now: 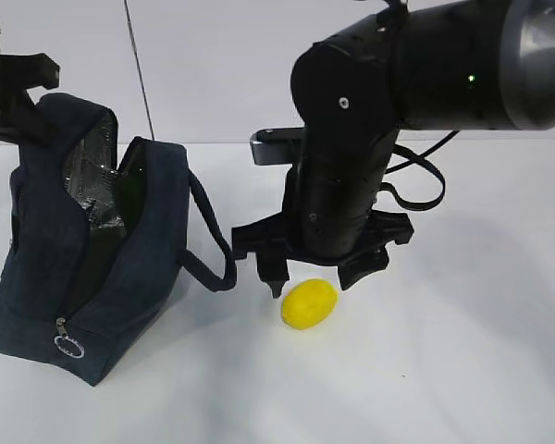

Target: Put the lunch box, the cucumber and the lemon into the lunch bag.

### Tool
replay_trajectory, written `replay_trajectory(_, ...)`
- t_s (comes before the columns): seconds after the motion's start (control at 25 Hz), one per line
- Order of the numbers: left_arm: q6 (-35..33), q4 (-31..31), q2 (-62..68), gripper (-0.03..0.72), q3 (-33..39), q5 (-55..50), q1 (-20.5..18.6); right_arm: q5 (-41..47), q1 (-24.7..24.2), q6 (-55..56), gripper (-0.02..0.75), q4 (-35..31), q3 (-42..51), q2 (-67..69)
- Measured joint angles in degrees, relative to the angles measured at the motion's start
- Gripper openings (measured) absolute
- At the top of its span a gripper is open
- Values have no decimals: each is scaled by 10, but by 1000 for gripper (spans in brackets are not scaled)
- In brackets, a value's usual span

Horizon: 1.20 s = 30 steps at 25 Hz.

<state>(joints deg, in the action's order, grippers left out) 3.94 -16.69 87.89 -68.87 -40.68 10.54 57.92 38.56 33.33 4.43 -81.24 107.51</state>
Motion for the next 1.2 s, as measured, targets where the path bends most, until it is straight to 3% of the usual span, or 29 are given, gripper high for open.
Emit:
replay_trajectory(0.48, 0, -3, 0, -6, 0, 0, 0, -51, -26, 245, 566, -2, 1, 7)
replay_trajectory(1.2, 0, -3, 0, -6, 0, 0, 0, -83, -26, 342, 566, 4, 1, 78)
